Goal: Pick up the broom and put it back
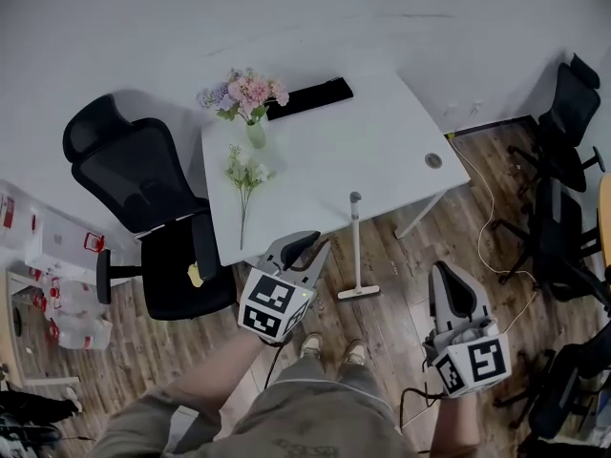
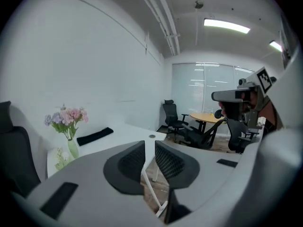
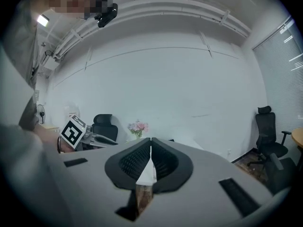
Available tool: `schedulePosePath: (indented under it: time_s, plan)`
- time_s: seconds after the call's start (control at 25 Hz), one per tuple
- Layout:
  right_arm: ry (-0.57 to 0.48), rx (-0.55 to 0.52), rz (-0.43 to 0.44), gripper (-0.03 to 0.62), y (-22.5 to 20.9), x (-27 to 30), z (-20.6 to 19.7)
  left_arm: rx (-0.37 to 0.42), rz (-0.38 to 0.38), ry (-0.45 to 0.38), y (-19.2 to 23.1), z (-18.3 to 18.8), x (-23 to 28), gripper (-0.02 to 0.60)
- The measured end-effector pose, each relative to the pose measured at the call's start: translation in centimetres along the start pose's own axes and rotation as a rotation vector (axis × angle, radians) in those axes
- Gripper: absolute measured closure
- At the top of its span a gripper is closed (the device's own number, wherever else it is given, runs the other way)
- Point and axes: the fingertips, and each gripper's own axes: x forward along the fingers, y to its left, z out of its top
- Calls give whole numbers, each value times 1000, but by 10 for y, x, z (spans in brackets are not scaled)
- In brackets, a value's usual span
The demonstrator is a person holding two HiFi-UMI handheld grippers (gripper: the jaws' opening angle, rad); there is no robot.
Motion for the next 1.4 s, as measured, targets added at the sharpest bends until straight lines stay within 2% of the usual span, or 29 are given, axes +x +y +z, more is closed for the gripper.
schedulePosePath:
  time_s: [0.12,0.28,0.48,0.72,1.4]
  plan:
    - [-22,-14,11,562,11,-12,17,29,-19,-53,-12,25,-22,517]
    - [-46,-48,39,562,24,-22,32,16,-49,-89,-24,46,-43,528]
    - [-62,-76,67,562,35,-28,42,21,-50,-131,-34,62,-64,540]
    - [-74,-78,95,562,48,-41,49,84,-27,-130,-42,62,-84,560]
    - [-56,-71,126,562,59,-40,39,78,-7,-131,-43,57,-98,563]
